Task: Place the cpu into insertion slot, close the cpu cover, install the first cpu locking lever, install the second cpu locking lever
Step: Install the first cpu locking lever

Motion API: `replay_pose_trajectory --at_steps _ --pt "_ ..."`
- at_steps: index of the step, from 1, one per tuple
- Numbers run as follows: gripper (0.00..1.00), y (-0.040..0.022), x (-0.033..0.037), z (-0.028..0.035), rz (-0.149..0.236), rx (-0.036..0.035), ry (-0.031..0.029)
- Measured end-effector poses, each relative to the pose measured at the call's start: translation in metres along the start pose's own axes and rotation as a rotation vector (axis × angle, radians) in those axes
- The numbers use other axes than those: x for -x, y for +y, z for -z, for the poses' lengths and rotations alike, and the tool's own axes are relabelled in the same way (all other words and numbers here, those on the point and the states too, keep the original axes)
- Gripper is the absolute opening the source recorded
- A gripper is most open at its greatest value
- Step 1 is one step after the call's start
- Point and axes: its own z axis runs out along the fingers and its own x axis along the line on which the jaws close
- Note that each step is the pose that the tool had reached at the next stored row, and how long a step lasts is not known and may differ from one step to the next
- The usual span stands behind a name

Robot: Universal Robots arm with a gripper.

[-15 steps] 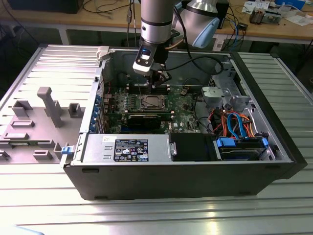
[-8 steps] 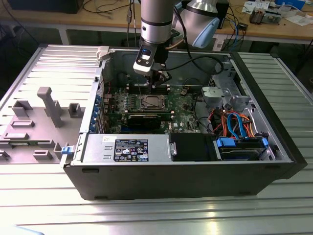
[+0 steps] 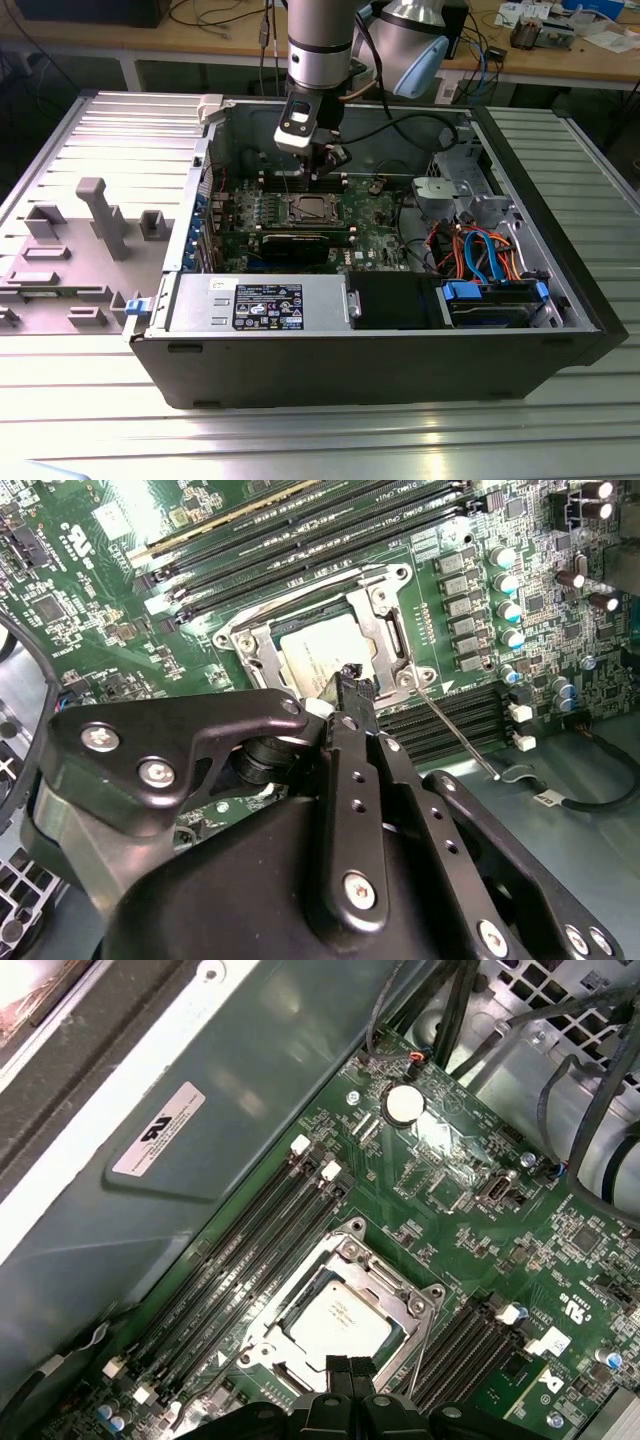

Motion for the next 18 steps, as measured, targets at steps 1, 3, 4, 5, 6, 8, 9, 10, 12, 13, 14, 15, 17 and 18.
replay_pose_trajectory --at_steps 1,3,4,5,6,8,9,10,12,13,14,15,17,18 --pt "0.11 0.0 0.0 0.0 0.002 0.0001 0.0001" --pt "0.11 0.0 0.0 0.0 0.01 0.0005 0.0005" --pt "0.11 0.0 0.0 0.0 0.014 0.0007 0.0007" --pt "0.11 0.0 0.0 0.0 0.016 0.0009 0.0007" --pt "0.11 0.0 0.0001 0.0 0.017 0.0012 0.0012" --pt "0.11 0.0 0.0001 0.0 0.02 0.0017 0.0018" --pt "0.11 0.0 0.0001 0.0 0.022 0.0019 0.0019" --pt "0.11 0.0 0.0001 0.0 0.024 0.0019 0.002" --pt "0.11 0.0 0.0001 0.0 0.028 0.0022 0.0021" --pt "0.11 0.0 0.0001 0.0 0.031 0.0023 0.0023" --pt "0.11 0.0 0.0001 0.0 0.033 0.0025 0.0026" --pt "0.11 0.0 0.0001 0.0 0.035 0.0026 0.0027" --pt "0.11 0.0 0.0001 0.0 0.039 0.0029 0.0029" --pt "0.11 0.0 0.0001 0.0 0.042 0.0031 0.0031"
